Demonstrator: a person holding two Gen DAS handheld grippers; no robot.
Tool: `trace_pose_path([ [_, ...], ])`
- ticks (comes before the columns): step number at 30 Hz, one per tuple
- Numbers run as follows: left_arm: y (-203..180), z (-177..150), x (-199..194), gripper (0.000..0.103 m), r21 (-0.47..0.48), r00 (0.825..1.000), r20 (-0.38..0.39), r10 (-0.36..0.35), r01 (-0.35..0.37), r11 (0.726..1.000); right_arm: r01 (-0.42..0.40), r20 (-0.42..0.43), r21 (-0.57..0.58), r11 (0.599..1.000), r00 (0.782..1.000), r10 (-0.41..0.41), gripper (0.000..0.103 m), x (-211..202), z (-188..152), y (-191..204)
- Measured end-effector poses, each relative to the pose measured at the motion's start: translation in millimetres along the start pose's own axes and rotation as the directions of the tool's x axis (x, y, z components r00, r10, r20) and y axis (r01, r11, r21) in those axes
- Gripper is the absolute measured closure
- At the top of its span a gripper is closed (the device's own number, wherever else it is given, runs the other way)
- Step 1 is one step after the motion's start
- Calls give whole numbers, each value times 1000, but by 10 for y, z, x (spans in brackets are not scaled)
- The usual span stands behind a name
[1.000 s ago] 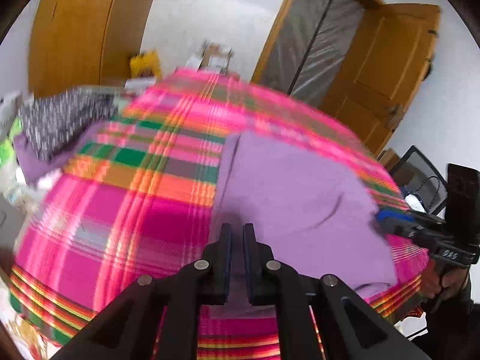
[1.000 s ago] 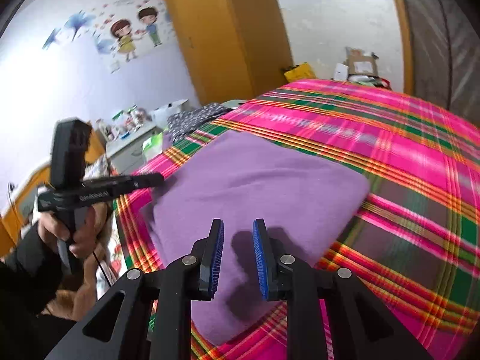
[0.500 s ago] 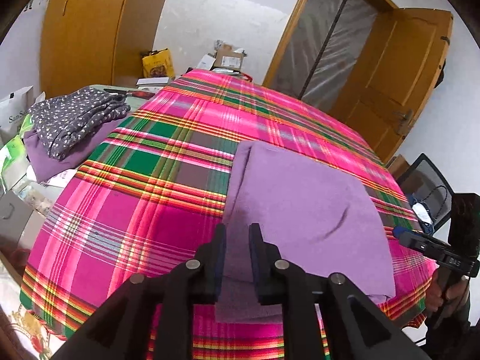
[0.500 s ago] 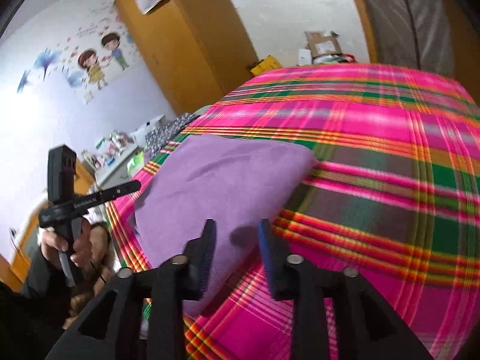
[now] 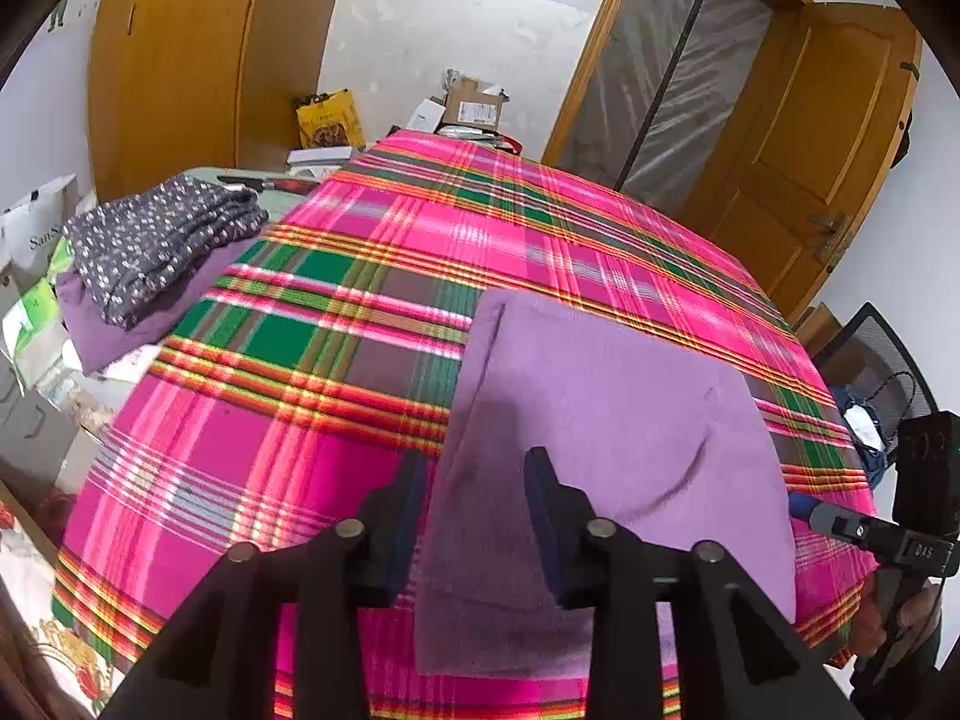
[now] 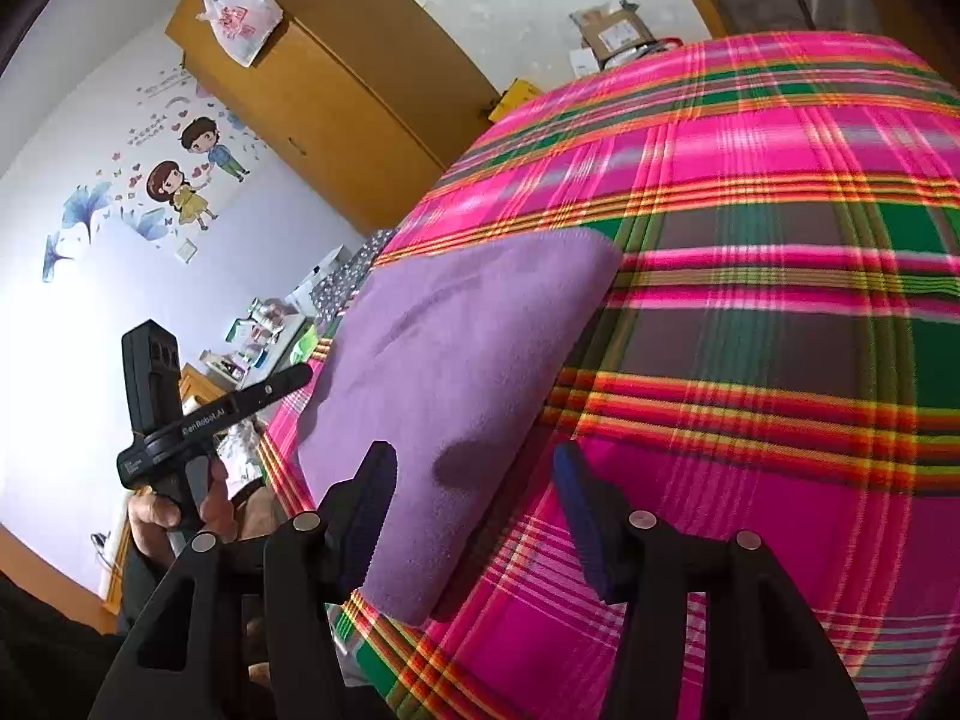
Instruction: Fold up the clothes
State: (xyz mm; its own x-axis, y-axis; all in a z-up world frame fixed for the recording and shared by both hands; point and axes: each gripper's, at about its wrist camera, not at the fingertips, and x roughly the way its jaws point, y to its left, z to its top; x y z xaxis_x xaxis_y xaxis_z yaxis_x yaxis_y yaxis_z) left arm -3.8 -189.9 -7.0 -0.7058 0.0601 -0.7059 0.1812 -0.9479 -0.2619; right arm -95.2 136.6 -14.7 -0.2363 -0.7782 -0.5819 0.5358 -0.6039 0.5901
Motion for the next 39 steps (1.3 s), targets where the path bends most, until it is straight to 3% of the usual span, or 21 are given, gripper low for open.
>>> trace_pose_path([
  [6,11,31,21,58,7,1000,-2,-2,2,1000,7,-11,8,1000,1000,-6,46,44,5,-16],
  [18,163,-58,166,58,-29,1000,-24,-12,12,1000,17,-30,16,1000,999,-16,46,116,29,-19],
  [25,24,213,89,58,49,999,35,-38,36,998,33,55,23,999,998,-34,46,-1,139,-10],
  [29,-58,435,291,58,98,997,0,-76,76,992,27,56,31,999,998,-28,46,22,151,-11],
  [33,-49,579,589,58,73,984,-89,-157,164,984,27,45,32,999,999,-29,46,43,142,-5],
  [36,-15,652,747,80,36,974,-117,-194,199,979,31,46,37,999,998,-32,46,36,149,-20],
  [39,68,690,795,91,-30,966,-114,-230,228,973,34,50,41,999,998,-36,46,22,152,-36],
])
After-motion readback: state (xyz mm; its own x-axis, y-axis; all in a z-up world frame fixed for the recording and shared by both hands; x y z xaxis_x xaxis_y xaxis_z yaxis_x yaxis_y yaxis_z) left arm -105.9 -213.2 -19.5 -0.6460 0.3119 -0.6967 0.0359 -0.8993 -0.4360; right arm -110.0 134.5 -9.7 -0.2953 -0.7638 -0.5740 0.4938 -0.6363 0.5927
